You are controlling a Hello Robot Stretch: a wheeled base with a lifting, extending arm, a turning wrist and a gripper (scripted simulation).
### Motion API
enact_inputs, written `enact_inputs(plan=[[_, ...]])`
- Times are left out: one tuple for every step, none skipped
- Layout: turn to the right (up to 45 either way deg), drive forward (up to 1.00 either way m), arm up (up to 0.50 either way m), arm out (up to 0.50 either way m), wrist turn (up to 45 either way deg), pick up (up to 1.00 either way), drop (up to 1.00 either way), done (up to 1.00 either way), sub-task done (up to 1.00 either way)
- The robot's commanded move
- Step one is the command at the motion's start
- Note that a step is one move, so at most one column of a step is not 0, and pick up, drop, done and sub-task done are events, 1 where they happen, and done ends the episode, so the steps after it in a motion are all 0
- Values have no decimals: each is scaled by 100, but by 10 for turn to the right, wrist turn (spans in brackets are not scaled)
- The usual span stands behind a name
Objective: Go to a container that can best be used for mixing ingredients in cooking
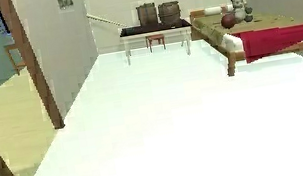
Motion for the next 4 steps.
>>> enact_inputs(plan=[[0, 100, 0, 0, 0, 0, 0, 0, 0], [0, 100, 0, 0, 0, 0, 0, 0, 0], [0, 100, 0, 0, 0, 0, 0, 0, 0], [0, 40, 0, 0, 0, 0, 0, 0, 0]])
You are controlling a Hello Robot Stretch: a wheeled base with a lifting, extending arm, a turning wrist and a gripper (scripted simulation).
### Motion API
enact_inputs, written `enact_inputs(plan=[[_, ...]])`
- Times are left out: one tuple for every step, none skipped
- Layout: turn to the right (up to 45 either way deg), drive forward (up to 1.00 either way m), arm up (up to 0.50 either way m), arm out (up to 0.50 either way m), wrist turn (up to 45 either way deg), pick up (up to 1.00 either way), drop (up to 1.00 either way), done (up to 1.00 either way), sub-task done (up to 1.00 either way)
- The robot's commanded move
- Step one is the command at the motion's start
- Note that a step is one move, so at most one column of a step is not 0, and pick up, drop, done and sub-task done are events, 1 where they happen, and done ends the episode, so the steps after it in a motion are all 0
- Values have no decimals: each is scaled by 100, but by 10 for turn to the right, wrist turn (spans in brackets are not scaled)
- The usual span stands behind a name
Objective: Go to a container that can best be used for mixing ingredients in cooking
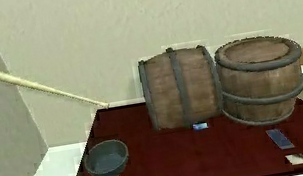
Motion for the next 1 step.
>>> enact_inputs(plan=[[-180, 0, 0, 0, 0, 0, 0, 0, 0]])
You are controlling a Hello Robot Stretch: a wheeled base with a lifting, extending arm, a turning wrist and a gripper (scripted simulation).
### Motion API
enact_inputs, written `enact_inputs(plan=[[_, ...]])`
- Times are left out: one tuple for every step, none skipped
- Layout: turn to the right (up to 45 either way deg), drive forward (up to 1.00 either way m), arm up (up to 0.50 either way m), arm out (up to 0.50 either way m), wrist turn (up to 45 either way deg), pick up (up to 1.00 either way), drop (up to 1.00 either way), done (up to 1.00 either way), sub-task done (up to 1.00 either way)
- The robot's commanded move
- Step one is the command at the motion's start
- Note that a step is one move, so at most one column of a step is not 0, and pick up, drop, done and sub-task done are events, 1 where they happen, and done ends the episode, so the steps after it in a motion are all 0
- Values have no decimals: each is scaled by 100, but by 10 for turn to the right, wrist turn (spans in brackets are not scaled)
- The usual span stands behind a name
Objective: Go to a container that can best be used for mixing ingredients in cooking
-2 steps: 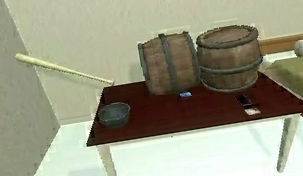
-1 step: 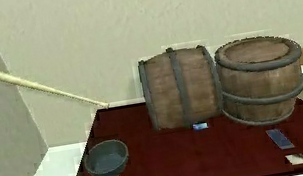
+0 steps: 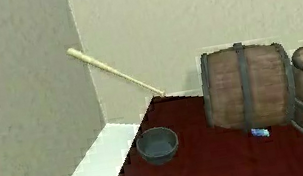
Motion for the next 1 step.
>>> enact_inputs(plan=[[0, 0, 0, 0, 0, 0, 0, 100, 0]])
